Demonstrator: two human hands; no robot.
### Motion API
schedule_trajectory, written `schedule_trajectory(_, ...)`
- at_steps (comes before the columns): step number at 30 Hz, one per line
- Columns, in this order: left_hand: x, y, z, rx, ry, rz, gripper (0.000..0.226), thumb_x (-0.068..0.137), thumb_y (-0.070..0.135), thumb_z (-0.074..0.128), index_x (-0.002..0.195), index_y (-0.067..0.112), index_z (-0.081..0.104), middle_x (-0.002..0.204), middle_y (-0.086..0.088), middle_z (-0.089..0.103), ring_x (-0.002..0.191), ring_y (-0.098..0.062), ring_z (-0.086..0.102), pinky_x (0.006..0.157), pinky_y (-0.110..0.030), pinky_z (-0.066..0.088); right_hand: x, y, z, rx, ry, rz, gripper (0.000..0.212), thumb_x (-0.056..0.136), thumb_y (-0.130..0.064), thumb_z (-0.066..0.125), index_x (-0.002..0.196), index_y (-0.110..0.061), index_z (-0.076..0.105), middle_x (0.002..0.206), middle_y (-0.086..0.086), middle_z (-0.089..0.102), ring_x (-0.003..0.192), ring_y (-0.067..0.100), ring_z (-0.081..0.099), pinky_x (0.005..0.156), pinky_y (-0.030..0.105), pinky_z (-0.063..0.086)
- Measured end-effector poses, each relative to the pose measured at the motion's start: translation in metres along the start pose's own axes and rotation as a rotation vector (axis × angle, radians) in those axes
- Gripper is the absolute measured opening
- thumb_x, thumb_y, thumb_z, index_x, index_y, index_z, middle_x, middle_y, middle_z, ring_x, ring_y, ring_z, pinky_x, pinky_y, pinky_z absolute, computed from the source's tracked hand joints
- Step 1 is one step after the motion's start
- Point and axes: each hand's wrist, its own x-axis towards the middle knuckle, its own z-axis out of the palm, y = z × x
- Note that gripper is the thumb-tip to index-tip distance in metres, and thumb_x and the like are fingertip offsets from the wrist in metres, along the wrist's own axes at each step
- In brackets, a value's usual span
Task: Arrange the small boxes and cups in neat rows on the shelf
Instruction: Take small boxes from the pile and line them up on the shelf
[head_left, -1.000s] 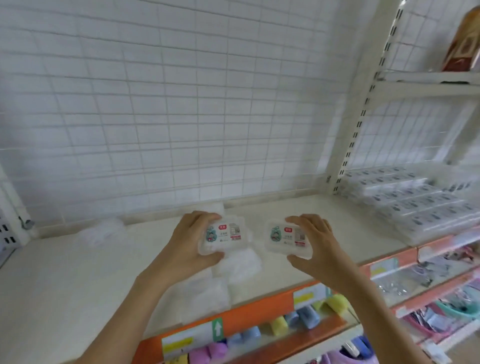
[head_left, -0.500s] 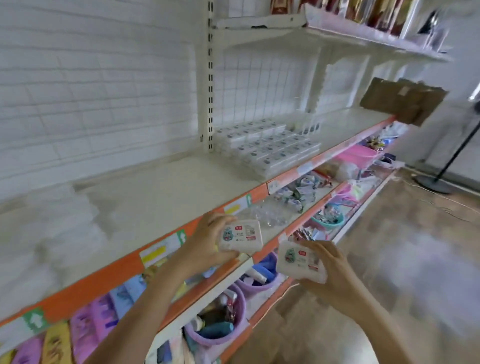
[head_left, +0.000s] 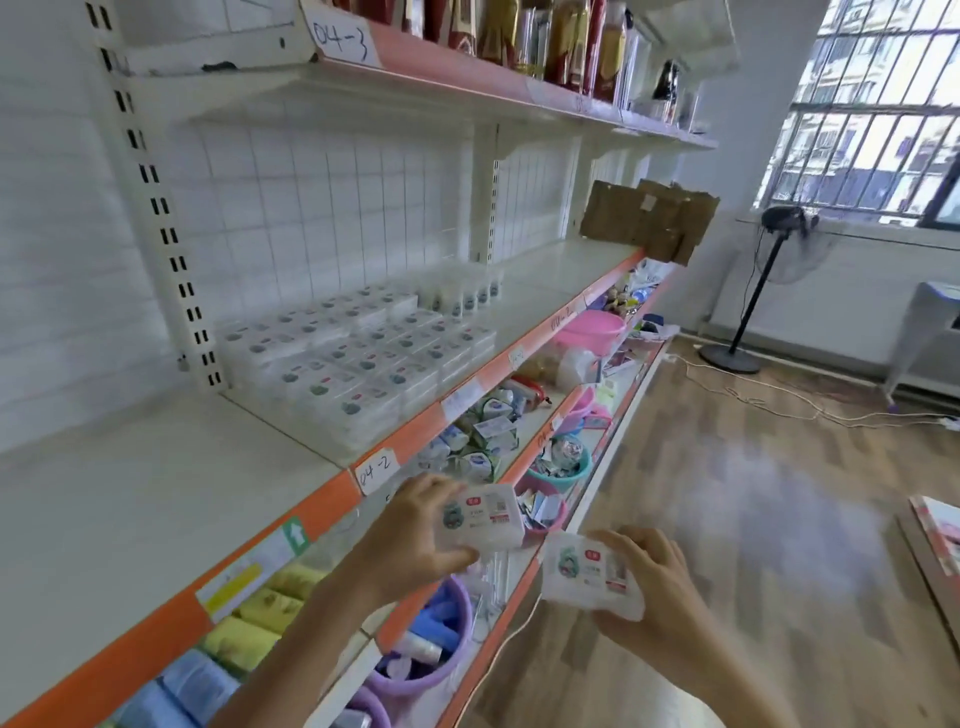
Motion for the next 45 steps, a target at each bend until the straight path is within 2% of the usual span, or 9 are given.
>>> schedule_trajectory(4, 0.083, -0.020, -0.025, 0.016, 0.086, 0.000, 0.074, 0.073, 0.034, 0.075, 0.136, 0.019, 0.040, 0.125, 0.007, 0.041, 0.114, -0.003, 0.035, 0.090, -0.006, 0.026, 0.087, 0.020, -0.021, 0.011, 0.029, -0.050, 0.073, 0.073, -0.028, 0.071, 0.136, -0.036, 0.035, 0.116, -0.020, 0.026, 0.122, 0.005, 0.022, 0.103, 0.022, 0.035)
schedule_trajectory(11, 0.204, -0.062, -0.078, 0.137, 0.208, -0.146, 0.083, 0.069, 0.052, 0.067, 0.136, 0.013, 0.040, 0.136, -0.003, 0.041, 0.125, -0.016, 0.037, 0.096, -0.019, 0.025, 0.243, 0.027, -0.048, -0.012, 0.052, -0.246, 0.075, 0.080, -0.034, 0.069, 0.141, -0.036, 0.026, 0.127, -0.014, 0.029, 0.116, 0.001, 0.025, 0.106, 0.024, 0.027)
schedule_trajectory(16, 0.244, -0.104, -0.094, 0.197, 0.233, -0.320, 0.073, 0.079, 0.040, 0.068, 0.140, 0.014, 0.036, 0.141, -0.002, 0.037, 0.129, -0.016, 0.034, 0.103, -0.025, 0.026, 0.341, 0.027, -0.044, -0.045, -0.003, -0.383, 0.074, 0.083, -0.036, 0.064, 0.144, -0.031, 0.023, 0.138, -0.005, 0.032, 0.117, 0.007, 0.033, 0.100, 0.018, 0.028)
schedule_trajectory(20, 0.261, -0.129, -0.099, 0.221, 0.268, -0.463, 0.074, 0.081, 0.041, 0.065, 0.141, 0.016, 0.031, 0.144, -0.001, 0.033, 0.131, -0.016, 0.032, 0.106, -0.028, 0.026, 0.429, 0.017, -0.034, -0.022, -0.104, -0.493, 0.074, 0.086, -0.034, 0.062, 0.146, -0.027, 0.020, 0.144, -0.001, 0.028, 0.130, 0.016, 0.027, 0.106, 0.027, 0.025)
schedule_trajectory(26, 0.273, -0.142, -0.095, 0.243, 0.312, -0.646, 0.073, 0.081, 0.039, 0.066, 0.142, 0.022, 0.030, 0.145, 0.005, 0.033, 0.133, -0.010, 0.029, 0.108, -0.025, 0.024, 0.538, 0.000, 0.004, 0.046, -0.321, -0.692, 0.066, 0.086, -0.029, 0.063, 0.142, -0.024, 0.029, 0.143, -0.002, 0.033, 0.130, 0.018, 0.033, 0.103, 0.030, 0.032)
schedule_trajectory(30, 0.270, -0.139, -0.084, 0.300, 0.298, -0.755, 0.072, 0.082, 0.045, 0.061, 0.143, 0.024, 0.029, 0.148, 0.008, 0.029, 0.134, -0.008, 0.027, 0.110, -0.024, 0.021, 0.571, -0.004, 0.033, 0.061, -0.441, -0.810, 0.057, 0.085, -0.030, 0.063, 0.135, -0.025, 0.036, 0.136, -0.007, 0.039, 0.123, 0.012, 0.038, 0.095, 0.021, 0.031)
schedule_trajectory(37, 0.282, -0.130, -0.066, 0.342, 0.430, -0.838, 0.068, 0.081, 0.038, 0.064, 0.141, 0.021, 0.035, 0.146, 0.007, 0.027, 0.132, -0.007, 0.025, 0.107, -0.016, 0.017, 0.597, 0.004, 0.054, 0.149, -0.515, -0.983, 0.048, 0.086, -0.031, 0.062, 0.129, -0.023, 0.041, 0.136, -0.006, 0.040, 0.127, 0.011, 0.030, 0.096, 0.018, 0.027)
schedule_trajectory(41, 0.281, -0.126, -0.060, 0.352, 0.445, -0.882, 0.062, 0.082, 0.036, 0.064, 0.138, 0.025, 0.039, 0.132, 0.009, 0.030, 0.124, -0.007, 0.027, 0.107, -0.021, 0.023, 0.599, 0.004, 0.061, 0.158, -0.500, -1.038, 0.048, 0.088, -0.031, 0.060, 0.132, -0.024, 0.041, 0.144, -0.005, 0.030, 0.133, 0.015, 0.026, 0.102, 0.024, 0.026)
schedule_trajectory(45, 0.285, -0.126, -0.058, 0.325, 0.501, -0.898, 0.056, 0.082, 0.035, 0.065, 0.133, 0.025, 0.045, 0.123, 0.015, 0.038, 0.118, -0.005, 0.037, 0.105, -0.025, 0.031, 0.598, 0.009, 0.067, 0.225, -0.485, -1.015, 0.048, 0.087, -0.035, 0.060, 0.131, -0.026, 0.044, 0.139, -0.002, 0.029, 0.129, 0.013, 0.031, 0.101, 0.020, 0.026)
